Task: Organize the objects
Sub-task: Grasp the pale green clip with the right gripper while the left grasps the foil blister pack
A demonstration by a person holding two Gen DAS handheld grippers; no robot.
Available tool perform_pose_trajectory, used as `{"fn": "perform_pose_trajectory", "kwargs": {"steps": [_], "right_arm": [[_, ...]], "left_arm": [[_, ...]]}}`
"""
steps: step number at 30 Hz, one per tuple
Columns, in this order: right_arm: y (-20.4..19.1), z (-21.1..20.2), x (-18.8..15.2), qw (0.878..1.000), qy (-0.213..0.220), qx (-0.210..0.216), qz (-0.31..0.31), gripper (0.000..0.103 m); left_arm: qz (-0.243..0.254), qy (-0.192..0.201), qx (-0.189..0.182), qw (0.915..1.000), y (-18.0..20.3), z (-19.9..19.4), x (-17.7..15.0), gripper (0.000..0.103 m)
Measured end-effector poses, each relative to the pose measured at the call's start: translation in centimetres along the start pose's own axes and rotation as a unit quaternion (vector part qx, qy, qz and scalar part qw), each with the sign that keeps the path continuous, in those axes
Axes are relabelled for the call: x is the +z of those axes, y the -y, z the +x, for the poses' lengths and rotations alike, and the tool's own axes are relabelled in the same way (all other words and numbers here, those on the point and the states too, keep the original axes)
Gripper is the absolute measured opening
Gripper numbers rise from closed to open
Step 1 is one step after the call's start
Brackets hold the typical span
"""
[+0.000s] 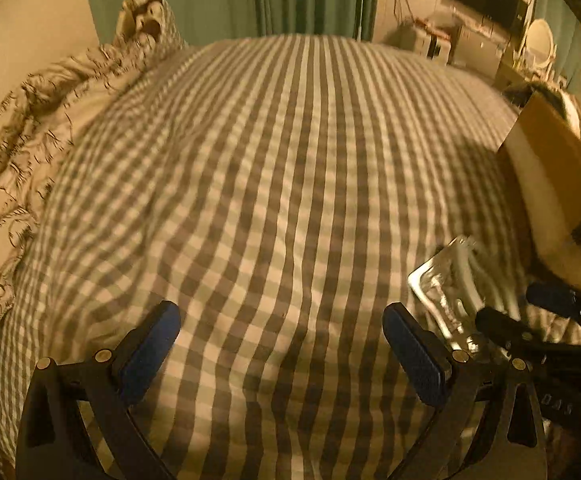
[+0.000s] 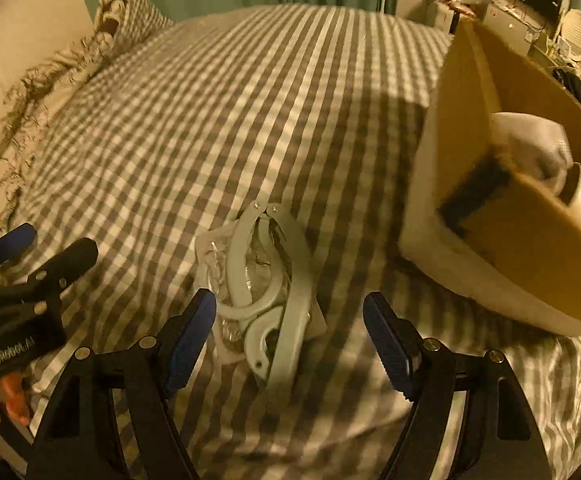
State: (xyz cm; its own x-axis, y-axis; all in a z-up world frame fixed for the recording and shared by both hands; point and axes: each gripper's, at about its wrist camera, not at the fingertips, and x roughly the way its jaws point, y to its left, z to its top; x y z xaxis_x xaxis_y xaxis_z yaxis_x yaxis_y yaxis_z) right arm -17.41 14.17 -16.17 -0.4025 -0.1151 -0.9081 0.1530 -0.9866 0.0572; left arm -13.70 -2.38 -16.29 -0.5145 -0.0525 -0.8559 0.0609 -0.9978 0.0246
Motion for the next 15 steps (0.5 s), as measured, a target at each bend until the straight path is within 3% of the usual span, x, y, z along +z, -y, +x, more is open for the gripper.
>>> {"fn": "perform_pose_trajectory", "kwargs": {"steps": [6,14,15], "right_arm": [[-0.2,2.0,0.5,1.0,-0.02,0.017,0.0,0.071],[0.4,-0.5,-0.2,1.0,0.007,0.015,0.012,0.017],[0.5,-1.3,-0.5,1.0,0.016,0.01,0.011,0.016]], "left_arm": [[-0.001,-0.016,0.002,0.9999,-0.1,1.0,-0.3,0.103],[0.016,0.008,0.0,0.9998,0.6,-0.5,-0.5,0.103],[0.019,0.011,0.0,0.9998,0.8,-0.8,-0.5,0.103]]}}
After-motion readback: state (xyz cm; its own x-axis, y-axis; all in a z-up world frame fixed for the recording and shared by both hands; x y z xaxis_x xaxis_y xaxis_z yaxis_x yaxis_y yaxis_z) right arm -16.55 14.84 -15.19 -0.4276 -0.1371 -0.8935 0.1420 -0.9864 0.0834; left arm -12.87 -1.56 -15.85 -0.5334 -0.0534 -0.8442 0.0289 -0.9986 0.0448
